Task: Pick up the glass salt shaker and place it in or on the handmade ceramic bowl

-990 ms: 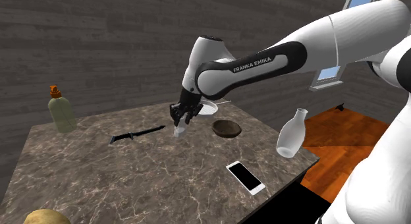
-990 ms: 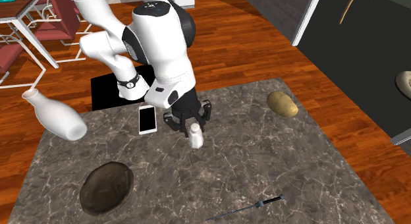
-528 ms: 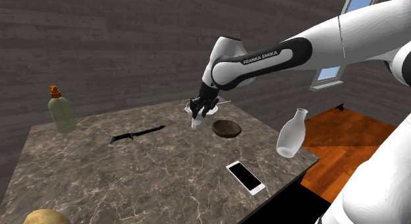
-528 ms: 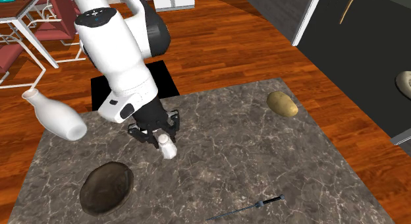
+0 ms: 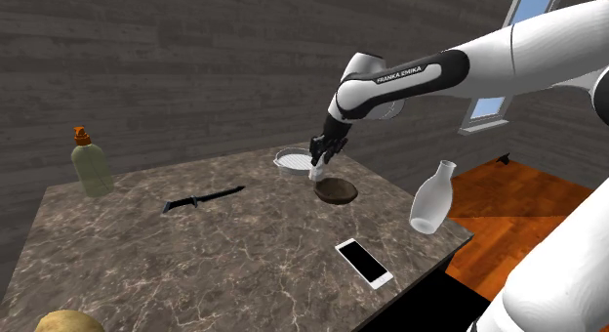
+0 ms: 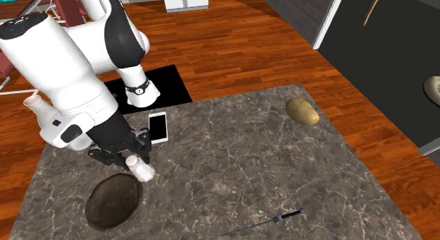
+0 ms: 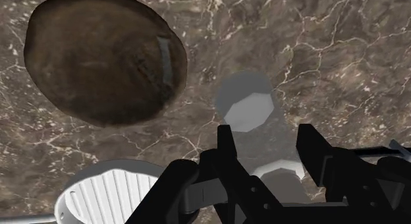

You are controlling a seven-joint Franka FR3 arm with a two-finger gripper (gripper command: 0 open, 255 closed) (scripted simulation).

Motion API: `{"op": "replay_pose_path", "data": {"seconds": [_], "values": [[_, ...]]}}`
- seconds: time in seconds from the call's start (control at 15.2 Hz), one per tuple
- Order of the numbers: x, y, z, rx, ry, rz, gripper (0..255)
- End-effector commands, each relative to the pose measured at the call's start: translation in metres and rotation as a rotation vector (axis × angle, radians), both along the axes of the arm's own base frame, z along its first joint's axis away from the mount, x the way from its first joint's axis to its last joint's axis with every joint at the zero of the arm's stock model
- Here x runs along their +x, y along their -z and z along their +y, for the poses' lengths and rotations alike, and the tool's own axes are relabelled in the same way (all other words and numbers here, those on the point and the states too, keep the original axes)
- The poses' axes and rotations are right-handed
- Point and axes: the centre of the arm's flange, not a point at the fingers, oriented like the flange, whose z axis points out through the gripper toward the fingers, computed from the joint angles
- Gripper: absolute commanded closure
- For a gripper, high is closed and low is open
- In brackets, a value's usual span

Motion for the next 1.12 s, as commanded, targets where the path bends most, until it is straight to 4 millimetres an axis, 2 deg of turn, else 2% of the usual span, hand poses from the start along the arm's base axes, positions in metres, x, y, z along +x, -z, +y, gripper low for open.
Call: {"op": "replay_pose_path", "data": {"seconds": [0.0,0.4,0.46,1.06], "values": [[-0.001,0.001,-0.027,0.000,-0.002,0.000,255],[-0.006,-0.001,-0.106,0.000,-0.002,0.000,255],[-0.007,-0.002,-0.126,0.000,-0.002,0.000,255],[-0.007,0.045,-0.126,0.000,-0.002,0.000,255]]}}
